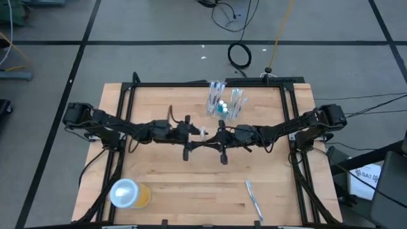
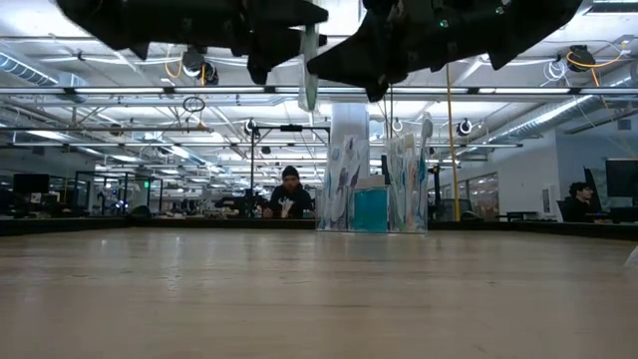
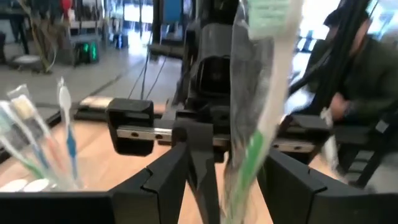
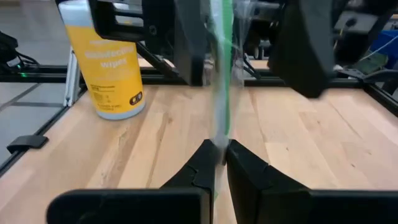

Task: Pick & Place toothbrushing station
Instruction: Put the green toothbrush into the transparent organizer

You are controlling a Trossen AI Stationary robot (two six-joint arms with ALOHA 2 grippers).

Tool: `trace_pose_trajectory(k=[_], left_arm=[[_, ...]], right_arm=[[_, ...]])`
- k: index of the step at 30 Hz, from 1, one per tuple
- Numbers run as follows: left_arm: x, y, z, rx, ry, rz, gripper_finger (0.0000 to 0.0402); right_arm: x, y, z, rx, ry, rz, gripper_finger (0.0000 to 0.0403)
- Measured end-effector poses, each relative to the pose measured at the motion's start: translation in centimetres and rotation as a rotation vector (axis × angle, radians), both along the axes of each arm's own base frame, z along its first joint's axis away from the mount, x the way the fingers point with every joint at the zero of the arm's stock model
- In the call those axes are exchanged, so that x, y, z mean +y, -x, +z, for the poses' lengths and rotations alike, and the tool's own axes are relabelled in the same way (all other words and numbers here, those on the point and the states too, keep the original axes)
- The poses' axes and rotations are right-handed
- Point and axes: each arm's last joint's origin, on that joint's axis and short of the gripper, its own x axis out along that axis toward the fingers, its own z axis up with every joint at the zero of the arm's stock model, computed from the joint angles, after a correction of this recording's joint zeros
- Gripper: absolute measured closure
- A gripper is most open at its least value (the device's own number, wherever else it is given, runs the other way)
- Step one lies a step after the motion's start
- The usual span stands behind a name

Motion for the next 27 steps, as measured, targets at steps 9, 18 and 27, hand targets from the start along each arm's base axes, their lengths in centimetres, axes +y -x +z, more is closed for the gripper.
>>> trace_pose_trajectory(k=[9,18,27], left_arm=[[-0.6,-1.3,2.4,0.02,-0.071,-0.009,0.0211],[-0.6,-1.3,1.8,0.078,-0.082,-0.014,0.0295],[-0.6,-1.3,1.8,0.085,-0.102,0.005,0.039]], right_arm=[[0.0,0.0,-0.1,0.008,0.002,-0.002,0.0387],[0.0,0.0,-0.1,0.01,0.002,-0.004,0.0387],[0.0,0.1,-0.3,0.031,0.005,-0.004,0.0378]])
